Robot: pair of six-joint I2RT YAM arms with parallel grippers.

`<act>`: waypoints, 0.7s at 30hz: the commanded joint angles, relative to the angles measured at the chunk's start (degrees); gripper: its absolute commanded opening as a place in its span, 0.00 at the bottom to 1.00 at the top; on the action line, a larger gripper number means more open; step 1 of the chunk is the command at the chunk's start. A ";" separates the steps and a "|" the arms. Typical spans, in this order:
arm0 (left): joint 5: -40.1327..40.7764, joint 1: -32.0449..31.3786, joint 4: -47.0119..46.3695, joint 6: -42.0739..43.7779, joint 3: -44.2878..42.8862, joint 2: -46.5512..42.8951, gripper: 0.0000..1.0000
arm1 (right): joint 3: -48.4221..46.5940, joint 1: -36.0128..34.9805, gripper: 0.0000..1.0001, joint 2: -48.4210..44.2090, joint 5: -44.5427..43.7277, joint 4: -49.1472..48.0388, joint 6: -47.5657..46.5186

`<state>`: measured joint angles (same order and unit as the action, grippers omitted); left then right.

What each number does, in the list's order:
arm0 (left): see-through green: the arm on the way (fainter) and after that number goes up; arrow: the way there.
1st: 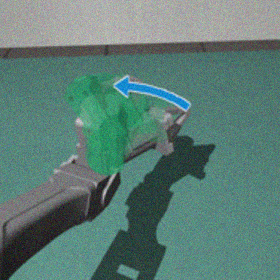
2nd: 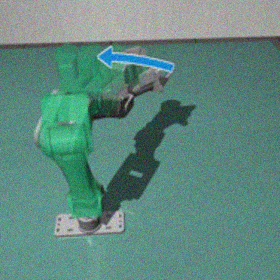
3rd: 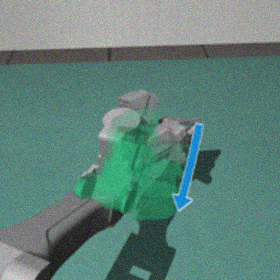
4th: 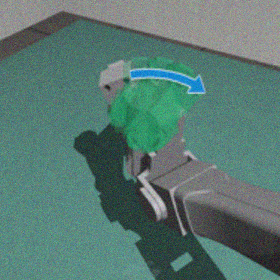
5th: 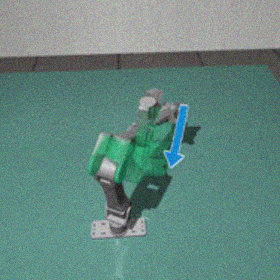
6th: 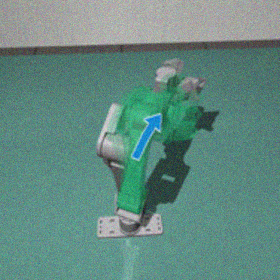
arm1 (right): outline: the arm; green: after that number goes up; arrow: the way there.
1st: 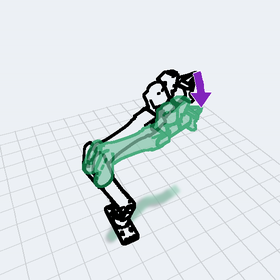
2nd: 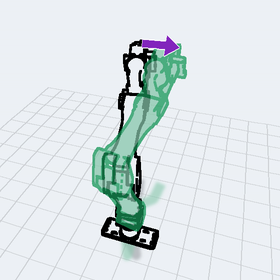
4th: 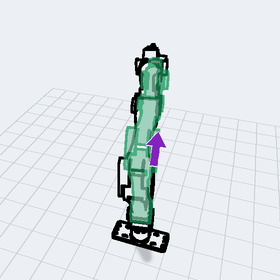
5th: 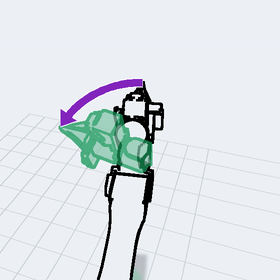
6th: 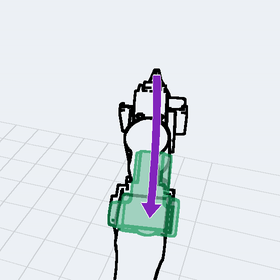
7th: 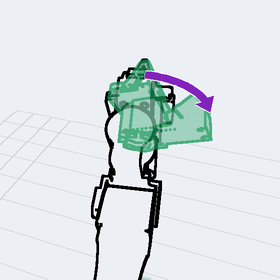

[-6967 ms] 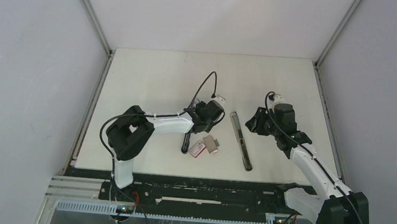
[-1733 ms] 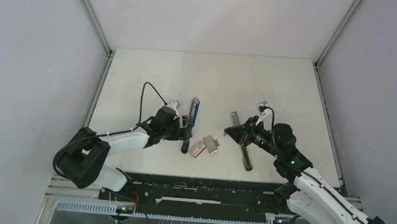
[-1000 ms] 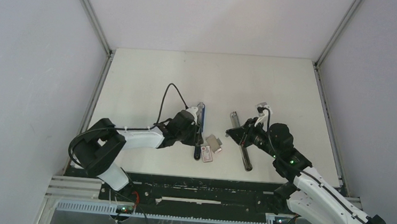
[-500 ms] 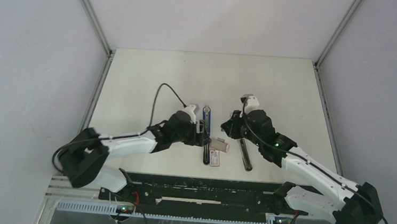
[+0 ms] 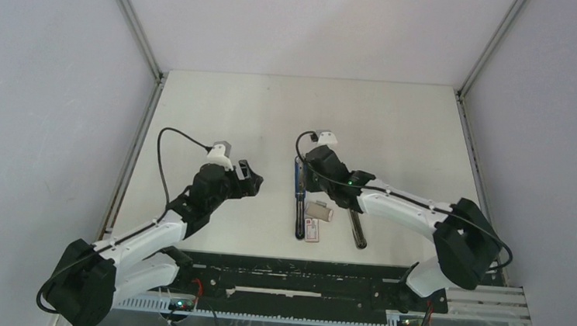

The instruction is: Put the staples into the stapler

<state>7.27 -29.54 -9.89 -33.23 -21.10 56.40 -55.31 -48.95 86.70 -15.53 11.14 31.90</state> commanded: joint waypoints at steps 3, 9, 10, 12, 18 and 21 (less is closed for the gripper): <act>9.67 0.29 -5.04 7.77 1.13 -2.35 0.86 | -6.71 -1.22 0.16 6.69 -6.52 2.66 3.38; 11.58 -0.41 -4.40 9.11 0.73 -2.27 0.86 | -9.03 -1.66 0.16 10.46 -7.08 2.32 4.90; 11.78 -0.65 -4.38 9.31 0.64 -2.22 0.86 | -9.59 -1.75 0.16 11.10 -7.39 2.67 4.89; 11.53 -0.99 -4.52 9.33 0.62 -2.34 0.86 | -10.34 -1.84 0.16 12.07 -7.65 3.10 4.87; 11.54 -1.04 -4.61 9.41 0.55 -2.41 0.86 | -10.70 -1.83 0.16 13.42 -8.57 2.99 5.05; 11.24 -0.98 -4.68 9.31 0.57 -2.51 0.86 | -10.97 -1.84 0.16 14.12 -8.57 2.82 5.18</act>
<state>17.78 -30.26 -11.94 -25.23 -20.67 55.05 -63.79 -50.35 100.09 -22.46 14.52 36.07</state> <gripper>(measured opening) 0.862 0.167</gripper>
